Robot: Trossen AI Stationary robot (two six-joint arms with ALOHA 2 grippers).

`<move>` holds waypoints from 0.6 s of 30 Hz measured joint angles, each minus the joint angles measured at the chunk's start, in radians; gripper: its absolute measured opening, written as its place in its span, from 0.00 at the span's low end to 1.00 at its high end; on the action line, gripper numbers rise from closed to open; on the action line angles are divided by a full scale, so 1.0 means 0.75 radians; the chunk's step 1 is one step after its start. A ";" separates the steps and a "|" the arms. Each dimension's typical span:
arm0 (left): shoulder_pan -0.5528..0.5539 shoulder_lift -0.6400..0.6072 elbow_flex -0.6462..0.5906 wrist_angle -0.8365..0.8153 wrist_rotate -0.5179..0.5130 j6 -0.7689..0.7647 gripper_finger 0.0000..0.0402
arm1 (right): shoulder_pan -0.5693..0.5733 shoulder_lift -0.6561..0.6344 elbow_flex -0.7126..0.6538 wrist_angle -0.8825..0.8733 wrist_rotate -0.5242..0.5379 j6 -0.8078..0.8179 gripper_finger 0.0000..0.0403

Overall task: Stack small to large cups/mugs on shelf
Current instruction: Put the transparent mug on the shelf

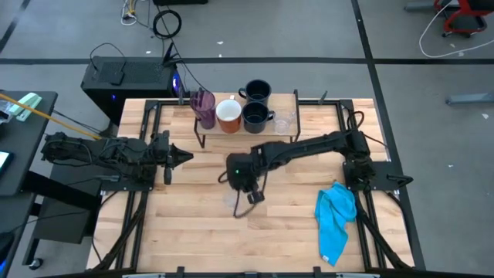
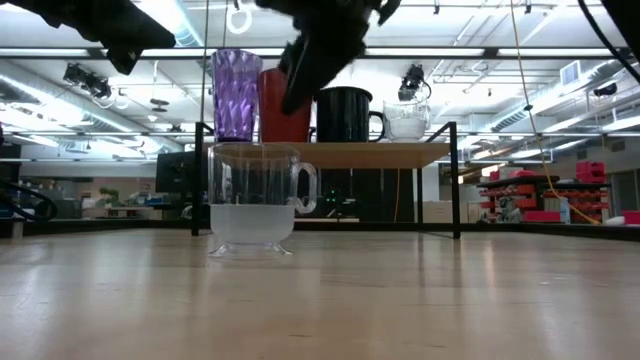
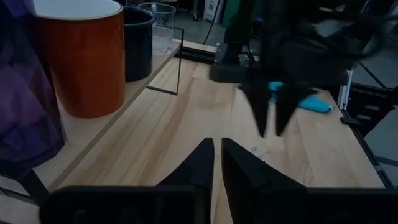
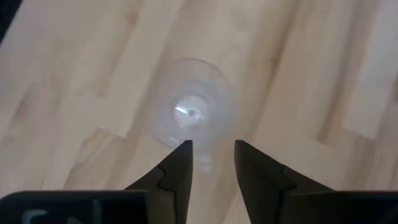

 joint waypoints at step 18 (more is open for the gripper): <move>0.000 0.000 0.000 0.023 0.000 -0.008 0.09 | 0.189 0.081 -0.011 0.174 0.181 0.032 0.40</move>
